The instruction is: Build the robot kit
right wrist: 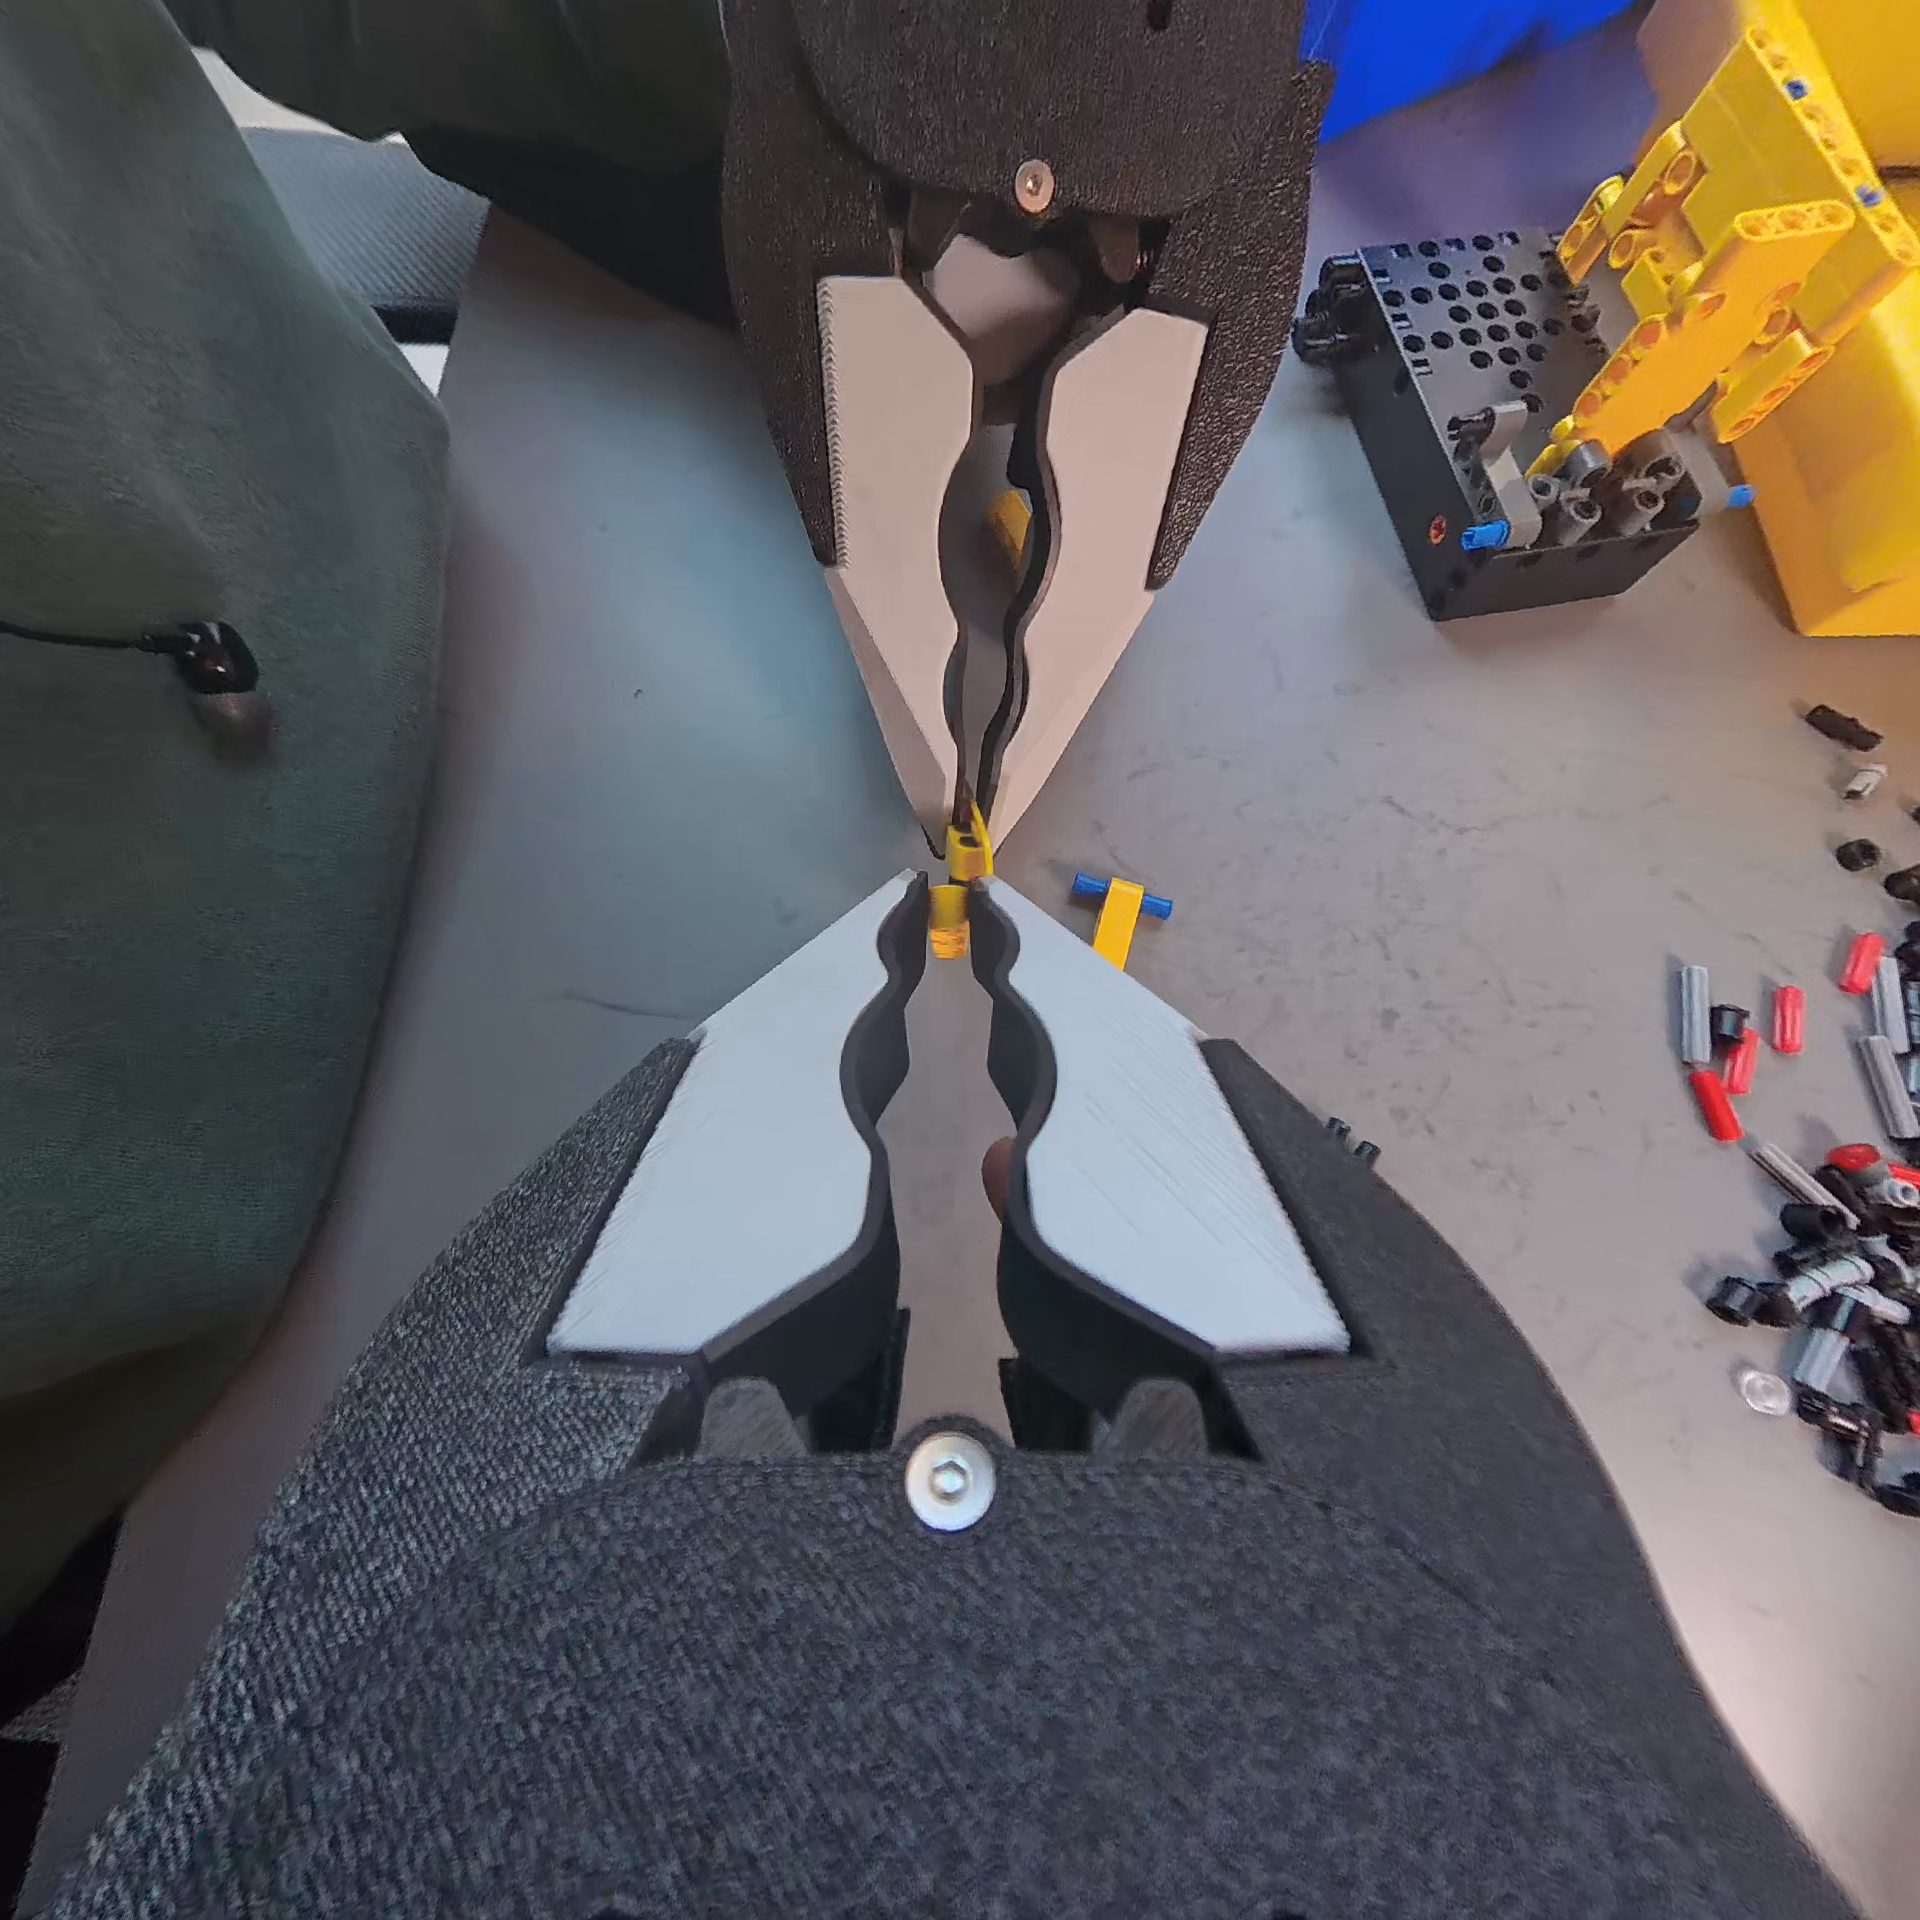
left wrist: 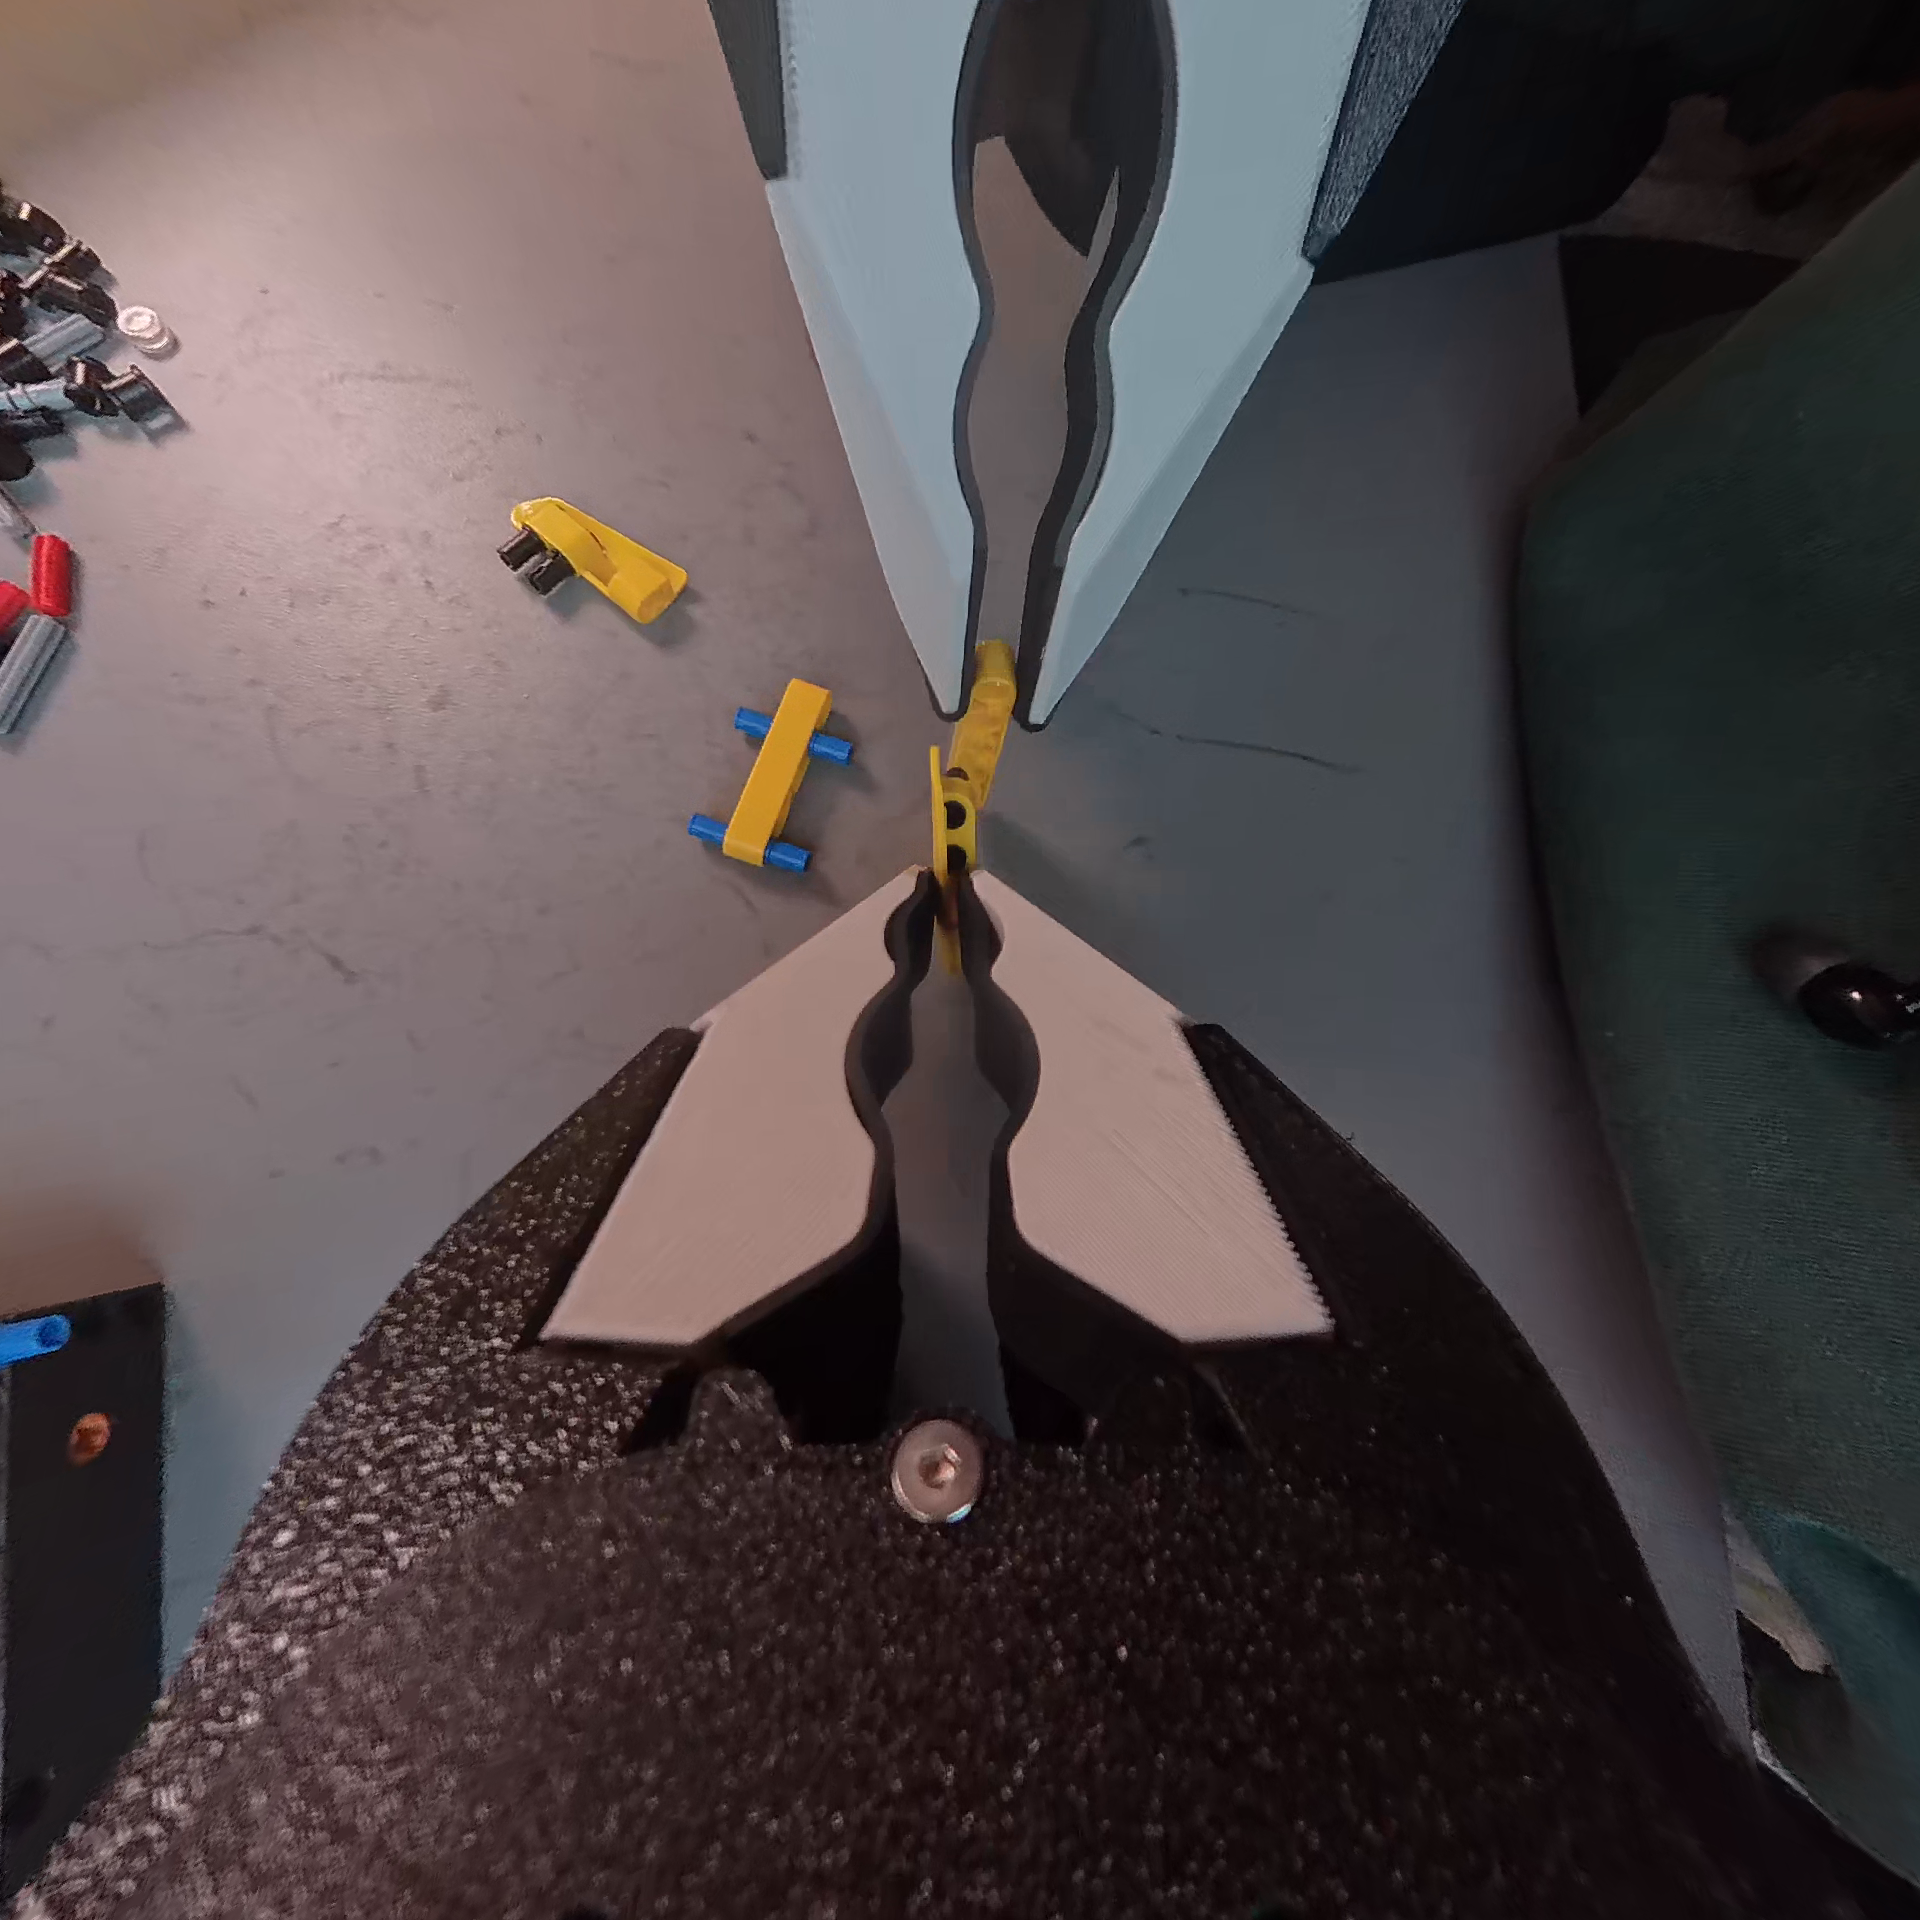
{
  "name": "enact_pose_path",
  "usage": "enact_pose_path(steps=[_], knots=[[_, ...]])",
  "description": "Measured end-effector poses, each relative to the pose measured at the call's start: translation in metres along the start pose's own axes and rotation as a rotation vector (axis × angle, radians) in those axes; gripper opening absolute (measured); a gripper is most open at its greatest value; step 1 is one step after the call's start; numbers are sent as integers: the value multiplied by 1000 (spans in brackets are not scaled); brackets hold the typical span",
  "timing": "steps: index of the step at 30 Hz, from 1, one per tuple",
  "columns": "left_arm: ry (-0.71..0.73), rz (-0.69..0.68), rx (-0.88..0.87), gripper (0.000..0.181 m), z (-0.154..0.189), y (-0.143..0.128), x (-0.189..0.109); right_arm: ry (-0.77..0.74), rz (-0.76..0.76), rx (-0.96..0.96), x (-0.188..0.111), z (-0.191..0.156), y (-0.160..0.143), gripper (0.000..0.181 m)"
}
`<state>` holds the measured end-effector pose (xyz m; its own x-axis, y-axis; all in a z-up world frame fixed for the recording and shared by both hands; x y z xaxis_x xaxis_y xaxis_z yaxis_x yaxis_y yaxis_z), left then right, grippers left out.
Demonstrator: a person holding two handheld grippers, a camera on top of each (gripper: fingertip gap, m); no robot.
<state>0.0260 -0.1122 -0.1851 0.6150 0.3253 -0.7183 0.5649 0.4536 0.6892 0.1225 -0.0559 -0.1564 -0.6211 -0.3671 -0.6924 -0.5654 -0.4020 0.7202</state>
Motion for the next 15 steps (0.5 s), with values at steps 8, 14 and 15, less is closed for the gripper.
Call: enact_pose_path(steps=[8, 14, 15], knots=[[19, 10, 4, 3, -4, -2, -8, -19, -57, -31, 12, -3, 5, 7], [53, 13, -33, 3, -17, -9, -20, 7, -61, -28, 28, -4, 1, 7], [52, 19, -42, 3, -18, -10, -21, 12, -69, -27, 30, -4, -1, 7]])
Point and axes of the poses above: each gripper's, where its closed fingertips meet, x out along the fingers, y out of its top, z = x × y across the jaws, the point moved 7 cm from there along -x, back along the fingers, and after that the axes turned 2 degrees about -z, right-handed, at the moved point
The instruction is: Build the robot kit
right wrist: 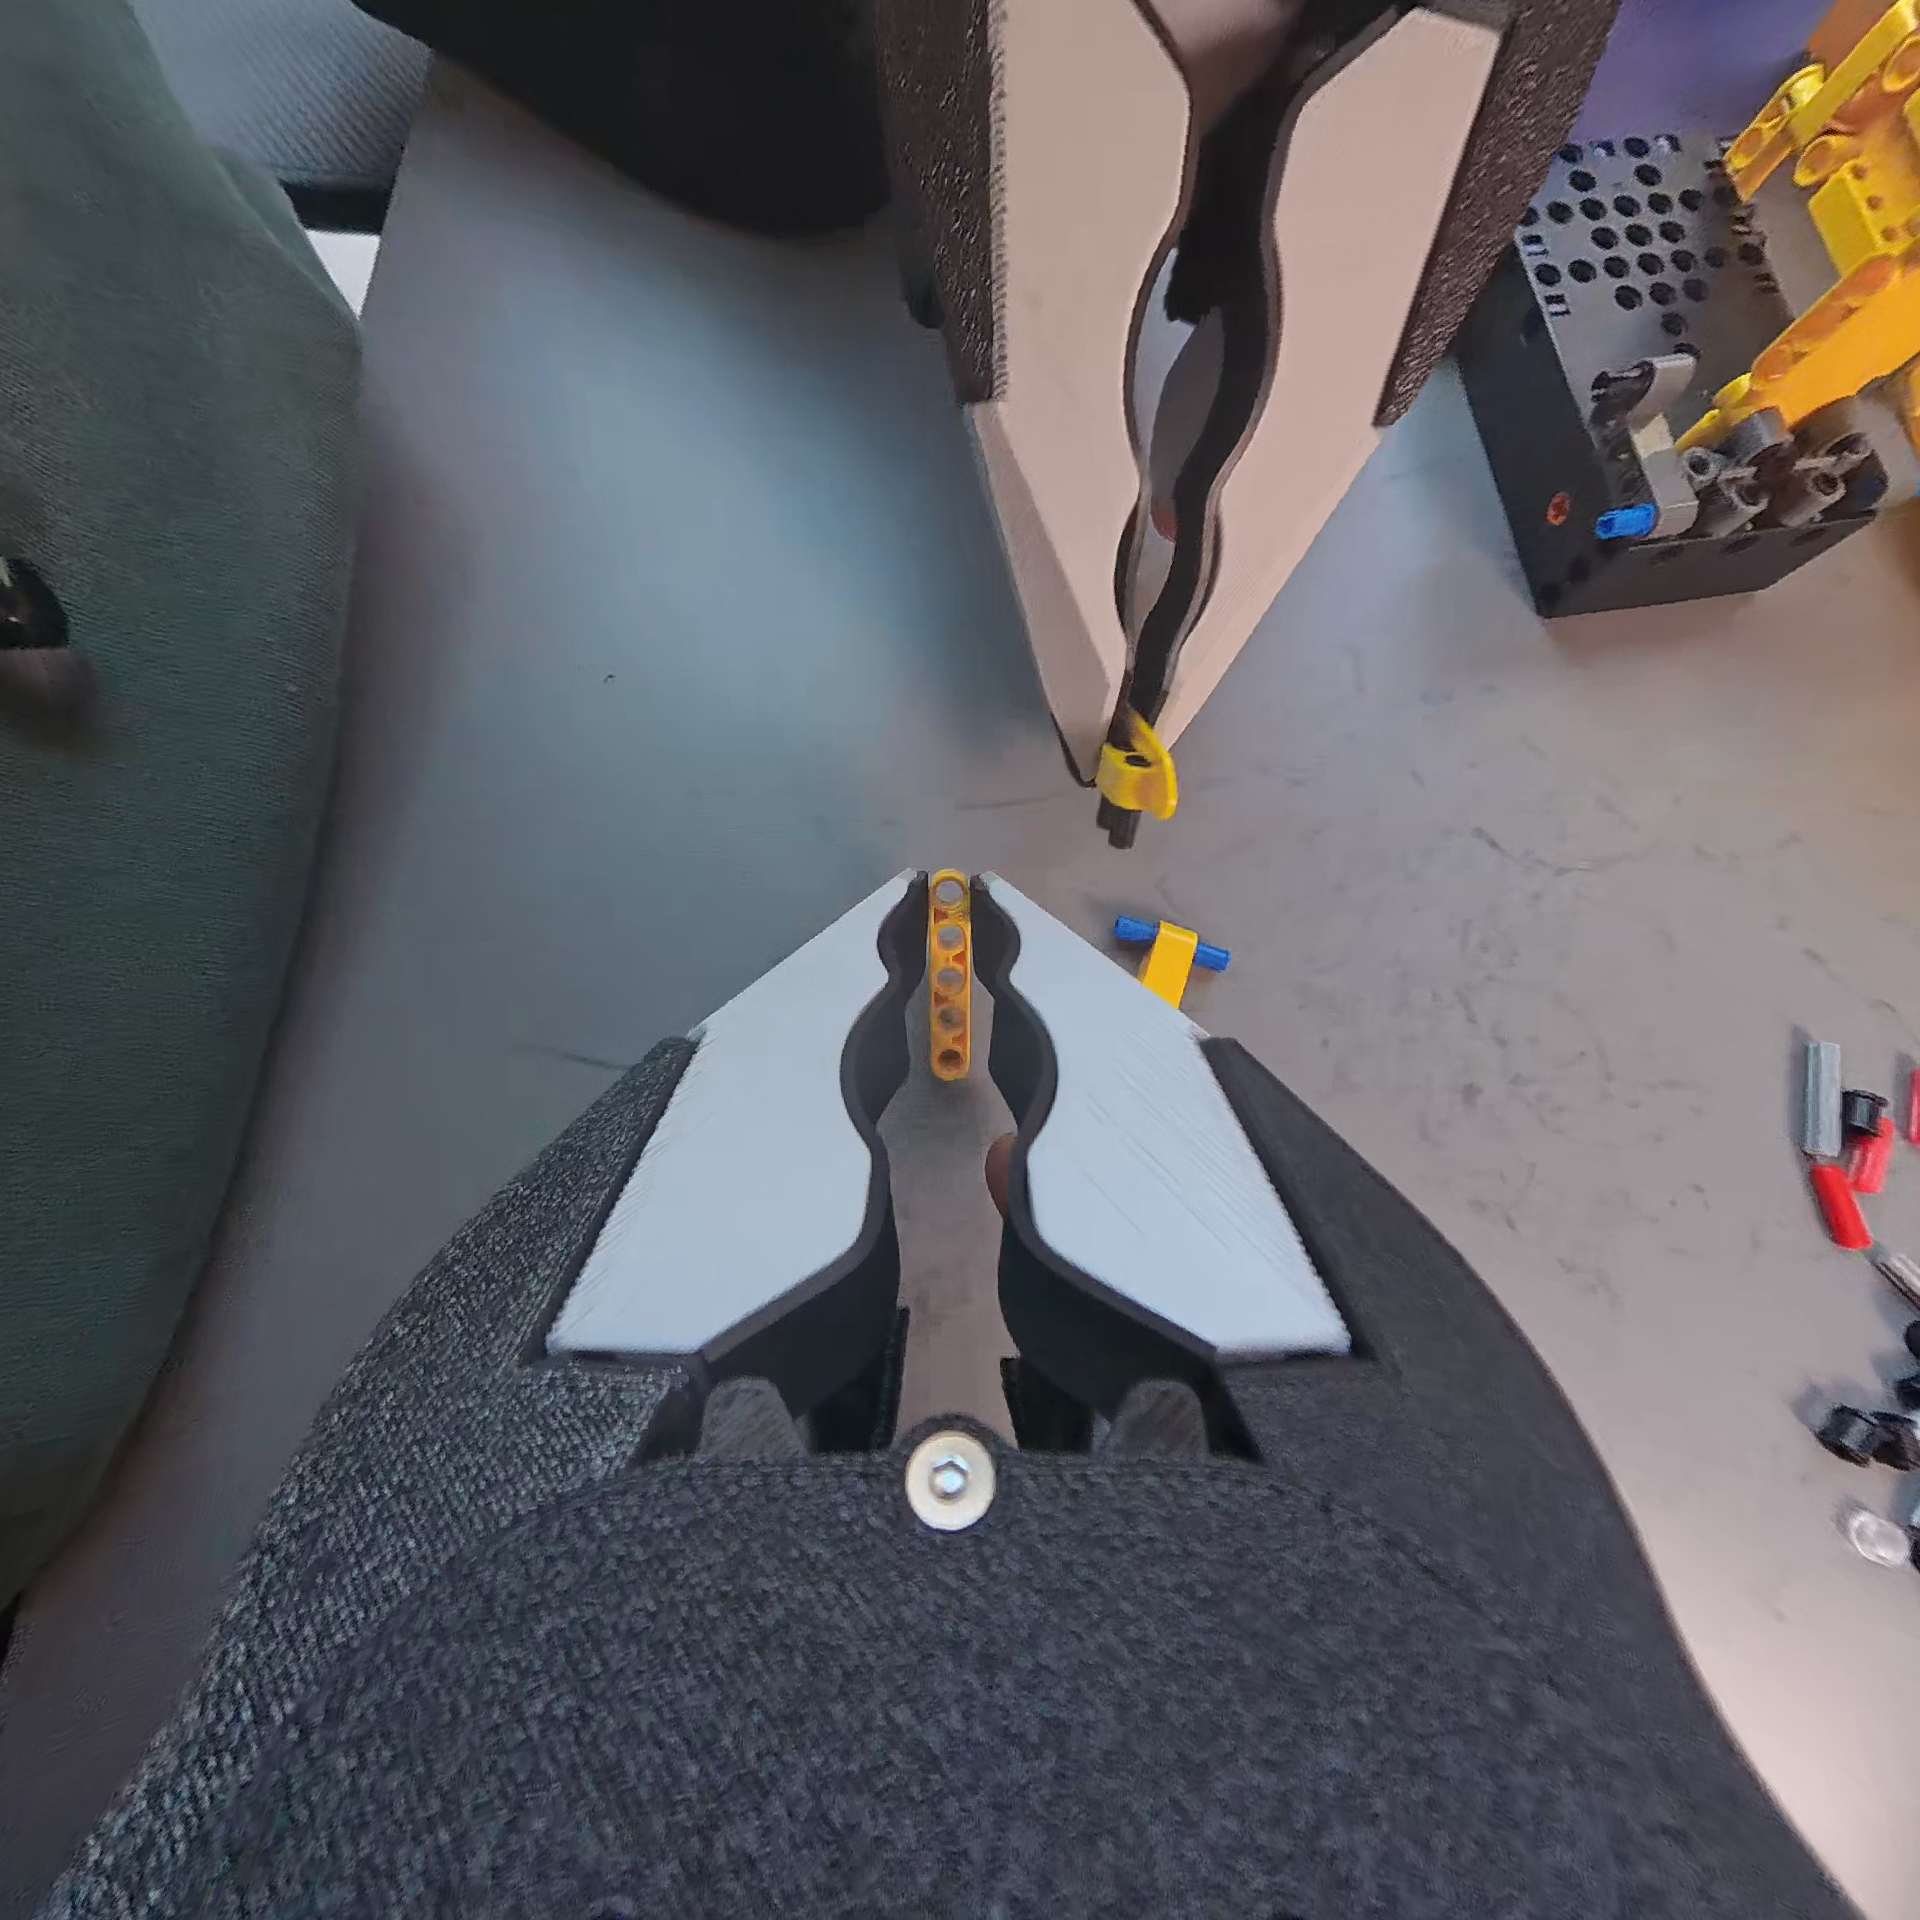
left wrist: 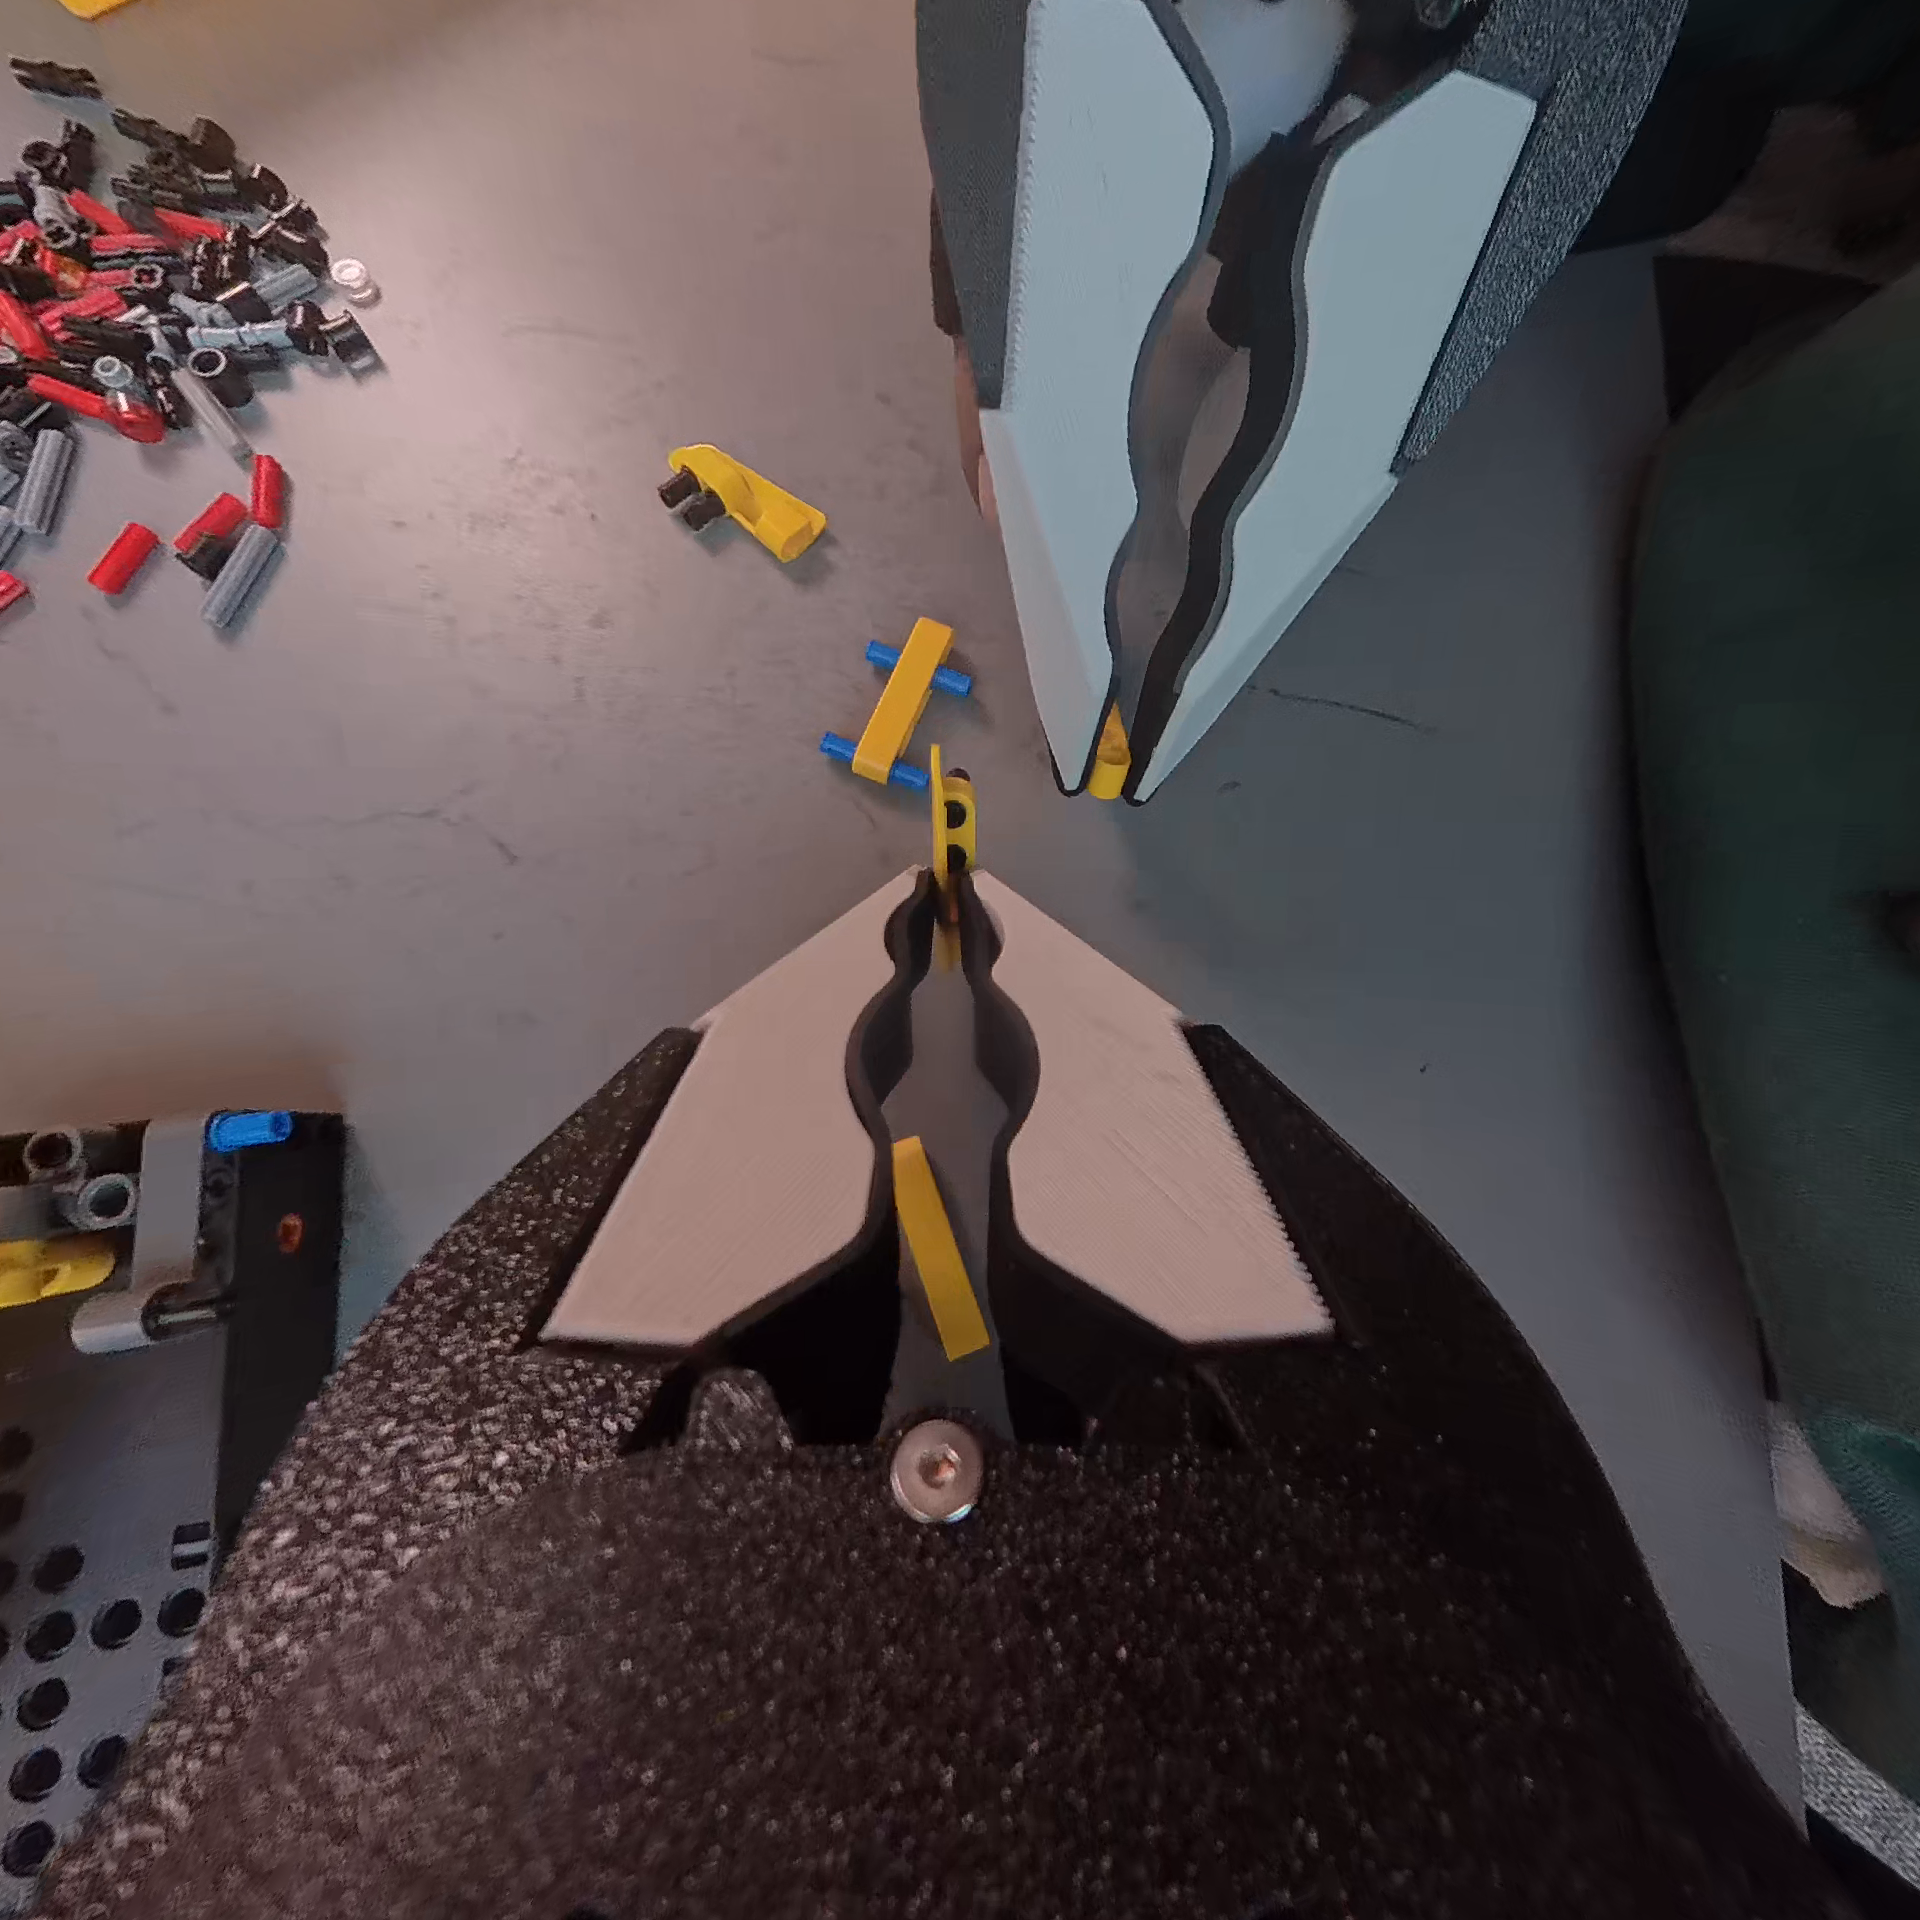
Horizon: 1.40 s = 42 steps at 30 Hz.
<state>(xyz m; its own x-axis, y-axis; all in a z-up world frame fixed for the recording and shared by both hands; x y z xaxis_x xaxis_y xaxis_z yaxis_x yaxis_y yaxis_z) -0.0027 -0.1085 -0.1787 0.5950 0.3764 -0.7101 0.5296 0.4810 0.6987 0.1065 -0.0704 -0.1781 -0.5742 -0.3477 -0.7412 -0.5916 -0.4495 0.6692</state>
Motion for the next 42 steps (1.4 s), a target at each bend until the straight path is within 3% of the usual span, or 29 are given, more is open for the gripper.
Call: enact_pose_path(steps=[17, 28, 37, 42], knots=[[7, -11, 2, 3, -3, -4, -1, 18, -177, -2, 0, -1, -7, 15], [-18, -4, 9, 3, 1, -2, -1, 60, -167, 106, 1, 3, -7, 7], [-70, 22, -5, 3, 5, 1, -2, 1, -125, 117, 12, 5, 3, 7], [-102, 43, -20, 3, 7, 3, -2, -15, -81, 106, 0, 7, 2, 21]])
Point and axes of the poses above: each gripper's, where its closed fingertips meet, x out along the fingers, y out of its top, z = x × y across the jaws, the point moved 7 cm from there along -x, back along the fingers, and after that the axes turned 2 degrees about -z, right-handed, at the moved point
